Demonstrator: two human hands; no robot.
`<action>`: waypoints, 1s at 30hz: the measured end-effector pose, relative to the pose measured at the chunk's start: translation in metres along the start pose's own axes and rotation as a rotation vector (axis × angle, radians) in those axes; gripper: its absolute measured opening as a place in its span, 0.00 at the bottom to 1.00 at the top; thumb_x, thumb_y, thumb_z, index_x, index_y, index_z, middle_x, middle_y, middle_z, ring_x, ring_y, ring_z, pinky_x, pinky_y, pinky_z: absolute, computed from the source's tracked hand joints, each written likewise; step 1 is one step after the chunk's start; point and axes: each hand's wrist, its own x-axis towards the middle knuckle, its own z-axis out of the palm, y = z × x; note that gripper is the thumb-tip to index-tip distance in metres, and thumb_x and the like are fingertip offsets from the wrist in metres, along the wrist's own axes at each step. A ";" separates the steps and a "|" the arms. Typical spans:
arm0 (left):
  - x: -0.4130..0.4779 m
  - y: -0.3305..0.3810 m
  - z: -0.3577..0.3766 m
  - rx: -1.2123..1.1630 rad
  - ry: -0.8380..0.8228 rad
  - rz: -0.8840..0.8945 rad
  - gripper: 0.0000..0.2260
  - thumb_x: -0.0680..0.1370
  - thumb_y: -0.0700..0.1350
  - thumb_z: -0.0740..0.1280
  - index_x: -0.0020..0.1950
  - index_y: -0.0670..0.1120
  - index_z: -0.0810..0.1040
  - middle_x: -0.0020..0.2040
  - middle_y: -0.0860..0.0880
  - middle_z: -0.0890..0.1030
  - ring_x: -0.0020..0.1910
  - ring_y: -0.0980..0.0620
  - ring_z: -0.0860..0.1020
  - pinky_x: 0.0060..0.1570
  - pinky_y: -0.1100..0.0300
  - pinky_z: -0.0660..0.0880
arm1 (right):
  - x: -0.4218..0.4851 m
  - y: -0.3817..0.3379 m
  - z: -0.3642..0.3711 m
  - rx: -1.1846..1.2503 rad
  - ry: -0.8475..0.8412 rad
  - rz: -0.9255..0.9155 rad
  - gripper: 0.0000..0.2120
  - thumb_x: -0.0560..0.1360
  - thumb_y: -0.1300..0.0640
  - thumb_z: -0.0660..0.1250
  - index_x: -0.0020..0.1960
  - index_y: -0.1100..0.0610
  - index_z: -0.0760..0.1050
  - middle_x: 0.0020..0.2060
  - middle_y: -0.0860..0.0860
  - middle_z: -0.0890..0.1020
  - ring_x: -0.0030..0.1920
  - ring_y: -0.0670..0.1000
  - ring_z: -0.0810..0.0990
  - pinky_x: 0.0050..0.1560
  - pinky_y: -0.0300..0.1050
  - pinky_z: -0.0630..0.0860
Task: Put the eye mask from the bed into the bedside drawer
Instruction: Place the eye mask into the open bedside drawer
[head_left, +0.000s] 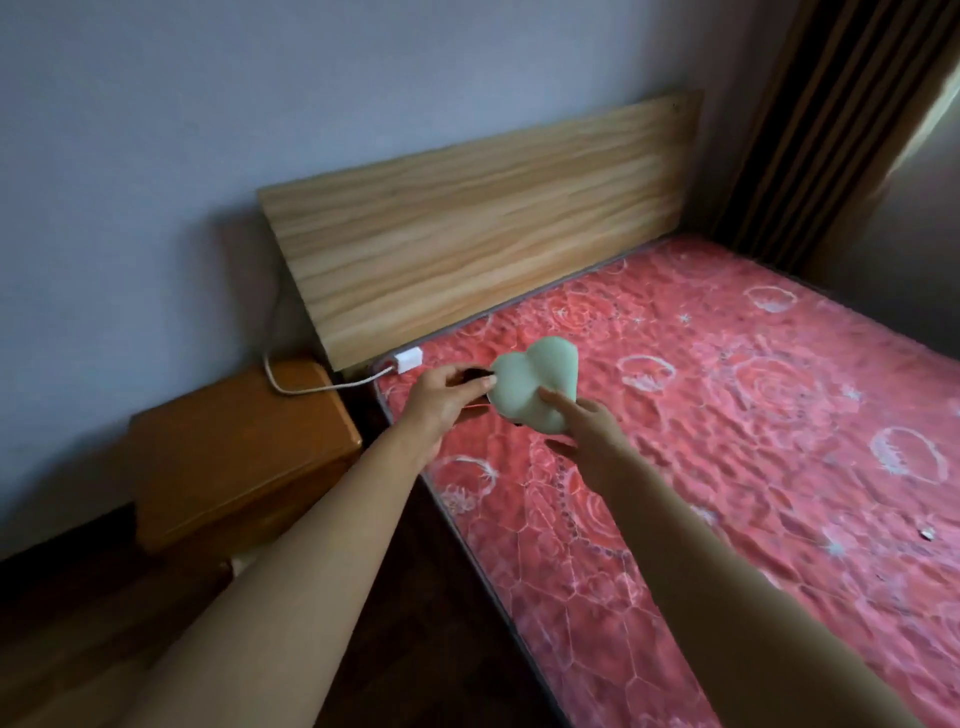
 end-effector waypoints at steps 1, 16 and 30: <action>-0.005 0.001 -0.018 -0.021 0.043 0.002 0.06 0.72 0.36 0.68 0.48 0.41 0.78 0.40 0.46 0.80 0.35 0.52 0.81 0.37 0.63 0.79 | 0.002 0.002 0.017 -0.026 -0.045 0.011 0.07 0.71 0.51 0.68 0.41 0.54 0.76 0.39 0.51 0.80 0.40 0.49 0.77 0.40 0.43 0.72; -0.115 0.006 -0.238 -0.186 0.389 0.005 0.10 0.73 0.33 0.64 0.54 0.36 0.76 0.43 0.45 0.80 0.42 0.51 0.79 0.34 0.62 0.80 | -0.047 0.039 0.235 0.044 -0.796 0.156 0.22 0.67 0.43 0.60 0.60 0.48 0.71 0.51 0.50 0.80 0.55 0.51 0.78 0.60 0.53 0.68; -0.133 -0.037 -0.314 -0.130 0.593 -0.070 0.07 0.72 0.35 0.68 0.48 0.43 0.78 0.52 0.41 0.79 0.48 0.46 0.80 0.38 0.58 0.81 | -0.037 0.069 0.300 -0.187 -0.746 0.184 0.05 0.73 0.54 0.66 0.48 0.52 0.75 0.54 0.55 0.75 0.54 0.54 0.77 0.49 0.44 0.78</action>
